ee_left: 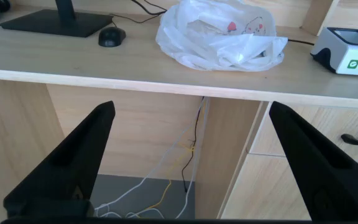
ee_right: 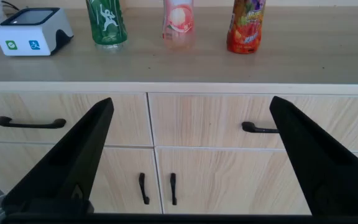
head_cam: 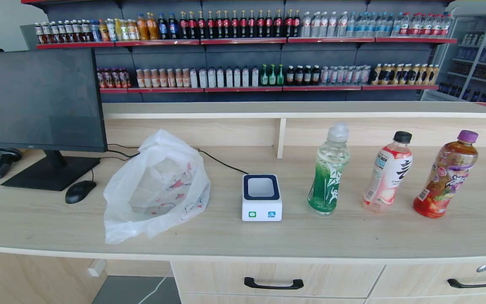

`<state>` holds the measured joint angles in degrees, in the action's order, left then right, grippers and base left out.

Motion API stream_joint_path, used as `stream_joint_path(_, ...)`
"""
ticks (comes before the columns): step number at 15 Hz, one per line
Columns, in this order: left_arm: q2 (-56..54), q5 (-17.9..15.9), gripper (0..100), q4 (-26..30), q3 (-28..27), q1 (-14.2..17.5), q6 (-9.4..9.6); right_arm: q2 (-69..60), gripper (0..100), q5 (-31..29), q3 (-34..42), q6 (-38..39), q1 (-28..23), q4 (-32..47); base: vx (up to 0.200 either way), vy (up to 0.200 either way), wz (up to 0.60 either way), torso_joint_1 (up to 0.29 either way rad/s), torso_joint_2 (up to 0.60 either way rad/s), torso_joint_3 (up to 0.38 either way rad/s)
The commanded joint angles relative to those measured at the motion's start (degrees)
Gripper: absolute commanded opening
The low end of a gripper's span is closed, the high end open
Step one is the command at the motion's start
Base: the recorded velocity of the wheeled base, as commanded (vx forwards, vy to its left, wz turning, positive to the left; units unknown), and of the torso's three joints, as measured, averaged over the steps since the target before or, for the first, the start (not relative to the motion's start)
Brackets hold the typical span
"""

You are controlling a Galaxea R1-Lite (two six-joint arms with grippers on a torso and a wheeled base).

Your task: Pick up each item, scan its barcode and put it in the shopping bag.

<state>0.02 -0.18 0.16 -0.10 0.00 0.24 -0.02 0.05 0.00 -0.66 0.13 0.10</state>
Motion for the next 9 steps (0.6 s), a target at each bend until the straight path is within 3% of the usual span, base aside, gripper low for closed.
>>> stream_joint_path(1, -0.02, 0.01, 100, 0.02, 0.01, 0.00, 0.02, 0.02, 100, 0.04, 0.00, -0.04, 0.04, -0.01, 0.000, 0.000, 0.00, 0.000, 0.00, 0.000)
stream_joint_path(9, -0.02, 0.01, 100, 0.02, 0.01, 0.00, 0.02, 0.02, 100, 1.53, -1.23, -1.71, 0.04, -2.12, 0.000, 0.000, 0.00, 0.000, 0.00, 0.000)
